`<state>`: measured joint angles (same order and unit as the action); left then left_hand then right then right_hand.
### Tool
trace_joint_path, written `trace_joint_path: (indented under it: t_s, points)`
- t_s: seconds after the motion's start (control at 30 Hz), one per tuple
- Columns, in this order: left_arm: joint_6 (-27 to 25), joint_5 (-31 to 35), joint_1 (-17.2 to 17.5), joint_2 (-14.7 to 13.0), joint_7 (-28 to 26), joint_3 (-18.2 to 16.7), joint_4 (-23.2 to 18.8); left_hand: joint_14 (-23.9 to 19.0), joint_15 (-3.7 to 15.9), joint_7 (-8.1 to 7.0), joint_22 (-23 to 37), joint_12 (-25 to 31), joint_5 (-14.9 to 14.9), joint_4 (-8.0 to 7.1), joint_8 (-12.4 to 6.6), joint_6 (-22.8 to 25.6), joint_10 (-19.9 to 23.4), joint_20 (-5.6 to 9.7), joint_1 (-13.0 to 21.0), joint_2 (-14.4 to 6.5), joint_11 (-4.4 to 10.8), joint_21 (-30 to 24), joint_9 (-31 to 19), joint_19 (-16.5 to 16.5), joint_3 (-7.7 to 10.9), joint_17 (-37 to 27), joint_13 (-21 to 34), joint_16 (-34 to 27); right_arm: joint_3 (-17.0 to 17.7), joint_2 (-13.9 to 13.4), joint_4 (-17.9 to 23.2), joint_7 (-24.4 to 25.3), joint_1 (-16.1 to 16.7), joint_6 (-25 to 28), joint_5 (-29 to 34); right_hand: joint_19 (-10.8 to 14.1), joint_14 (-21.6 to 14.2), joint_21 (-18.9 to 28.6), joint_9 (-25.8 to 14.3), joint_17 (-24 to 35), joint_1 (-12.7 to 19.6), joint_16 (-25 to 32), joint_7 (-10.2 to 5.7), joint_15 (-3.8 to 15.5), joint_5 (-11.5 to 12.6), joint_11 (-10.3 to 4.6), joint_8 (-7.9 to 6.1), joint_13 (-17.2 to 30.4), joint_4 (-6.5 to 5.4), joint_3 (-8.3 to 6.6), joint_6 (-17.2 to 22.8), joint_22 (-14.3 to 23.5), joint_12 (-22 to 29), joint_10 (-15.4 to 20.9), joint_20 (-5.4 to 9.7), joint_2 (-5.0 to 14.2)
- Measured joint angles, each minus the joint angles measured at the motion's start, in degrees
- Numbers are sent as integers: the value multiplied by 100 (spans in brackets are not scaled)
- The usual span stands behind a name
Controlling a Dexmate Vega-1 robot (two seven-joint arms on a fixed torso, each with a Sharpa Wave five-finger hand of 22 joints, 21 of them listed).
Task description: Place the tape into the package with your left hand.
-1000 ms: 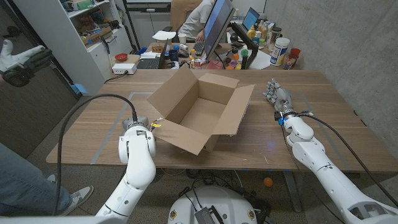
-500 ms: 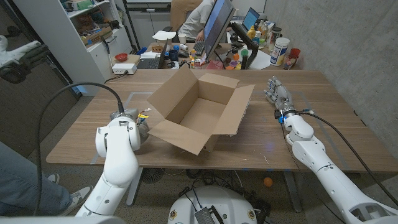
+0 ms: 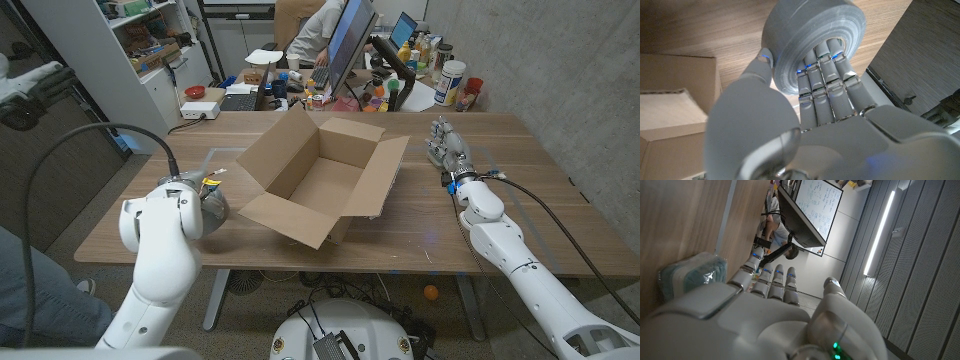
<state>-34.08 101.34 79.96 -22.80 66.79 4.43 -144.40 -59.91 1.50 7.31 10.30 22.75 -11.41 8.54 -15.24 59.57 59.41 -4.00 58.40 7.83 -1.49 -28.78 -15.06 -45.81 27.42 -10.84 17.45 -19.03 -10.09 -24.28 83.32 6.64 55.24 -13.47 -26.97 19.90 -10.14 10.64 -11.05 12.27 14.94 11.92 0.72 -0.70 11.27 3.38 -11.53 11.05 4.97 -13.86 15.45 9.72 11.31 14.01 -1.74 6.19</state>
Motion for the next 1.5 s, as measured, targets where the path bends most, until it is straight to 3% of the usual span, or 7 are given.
trace_joint_path:
  t_s: [0.77, 1.5]
  points:
    - [375, -456, -8, -257, -62, -543, -488, 1, 8, -7, -1, 22, 0, 17, -26, -13, -8, 32, 0, 0, 8, 0, -52, 31, -17, -26, 123, 11, -57, -5, 211, 214, 20, 69, 53, 0, 1, 0, 0, 0, 1, 0, 0, -1, 0, 23, 0, 0, 0, 0, 0, 0, 0, 23, 0, 1]
    - [525, -1078, -390, -828, -423, -580, -475, 2, 92, -39, -1, 65, 0, 25, -5, -42, -60, 92, 0, 0, 60, 66, -51, 176, -25, -24, 241, 88, -34, -12, 248, 276, 48, 97, 41, 0, 1, 0, 0, 0, 1, 0, 0, -1, 0, 22, 0, -1, 0, 0, 0, 0, 0, 22, 0, 1]
